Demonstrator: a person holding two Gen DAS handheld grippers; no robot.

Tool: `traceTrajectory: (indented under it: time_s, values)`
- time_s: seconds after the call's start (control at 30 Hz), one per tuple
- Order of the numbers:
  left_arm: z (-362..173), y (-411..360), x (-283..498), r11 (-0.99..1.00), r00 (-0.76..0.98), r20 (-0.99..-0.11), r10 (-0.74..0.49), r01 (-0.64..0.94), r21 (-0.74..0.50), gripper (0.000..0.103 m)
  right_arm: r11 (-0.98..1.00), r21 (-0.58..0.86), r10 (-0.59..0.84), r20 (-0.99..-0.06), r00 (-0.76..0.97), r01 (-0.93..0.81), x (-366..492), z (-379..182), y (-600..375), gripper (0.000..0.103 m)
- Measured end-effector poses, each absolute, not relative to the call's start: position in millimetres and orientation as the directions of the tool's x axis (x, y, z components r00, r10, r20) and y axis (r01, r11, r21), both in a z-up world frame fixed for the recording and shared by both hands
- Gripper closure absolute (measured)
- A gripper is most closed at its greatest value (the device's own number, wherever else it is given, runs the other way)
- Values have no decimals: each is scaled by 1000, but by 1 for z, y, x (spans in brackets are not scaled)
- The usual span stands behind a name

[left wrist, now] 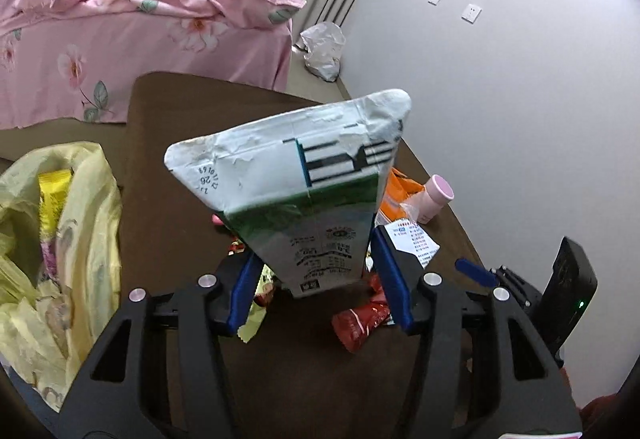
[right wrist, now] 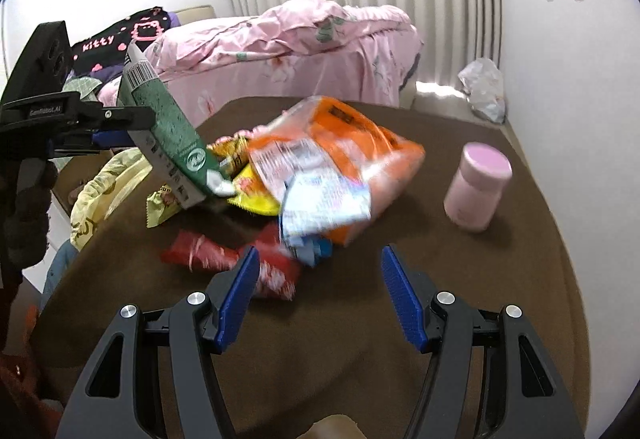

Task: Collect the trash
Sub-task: 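Lift the milk carton with the left tool while the right tool grasps a white wrapper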

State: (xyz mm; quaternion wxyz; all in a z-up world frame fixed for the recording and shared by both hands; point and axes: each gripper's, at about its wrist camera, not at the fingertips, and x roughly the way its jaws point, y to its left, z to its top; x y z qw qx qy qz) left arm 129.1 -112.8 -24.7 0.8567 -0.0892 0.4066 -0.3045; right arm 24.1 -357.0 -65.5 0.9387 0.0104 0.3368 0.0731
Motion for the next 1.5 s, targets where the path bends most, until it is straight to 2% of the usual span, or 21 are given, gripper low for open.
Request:
traceTrajectory:
  time_s: [0.2,0.33,0.7,0.83,1.07,1.23,1.33,1.5]
  values:
    - [5,-116,127,801,461,-676,-574,486,-349,52,986,60,160,-596,787,-155,36,-52,-346,43]
    - [14,-120,128,791,444,-693,-569,525,-313,52,986,90,166,-611,774,-140,36,-58,-351,43]
    - [-14,-147,145,819,438,-753,-491,527,-227,53,986,138,163,-616,771,-97,22,-69,-373,43]
    - [-18,-149,143,813,424,-759,-494,534,-231,53,989,106,148,-618,772,-105,23,-66,-370,43]
    - [-26,-142,144,771,329,-770,-546,558,-308,53,987,46,150,-593,791,-152,48,-50,-360,43]
    - [-23,-145,144,796,374,-778,-505,551,-251,53,975,77,208,-638,742,-207,74,-63,-350,43]
    - [-27,-148,146,801,392,-772,-501,547,-242,53,974,53,198,-670,715,-219,76,-76,-343,58]
    - [-35,-153,151,811,409,-765,-498,532,-244,53,971,102,225,-685,693,-214,61,-83,-357,58]
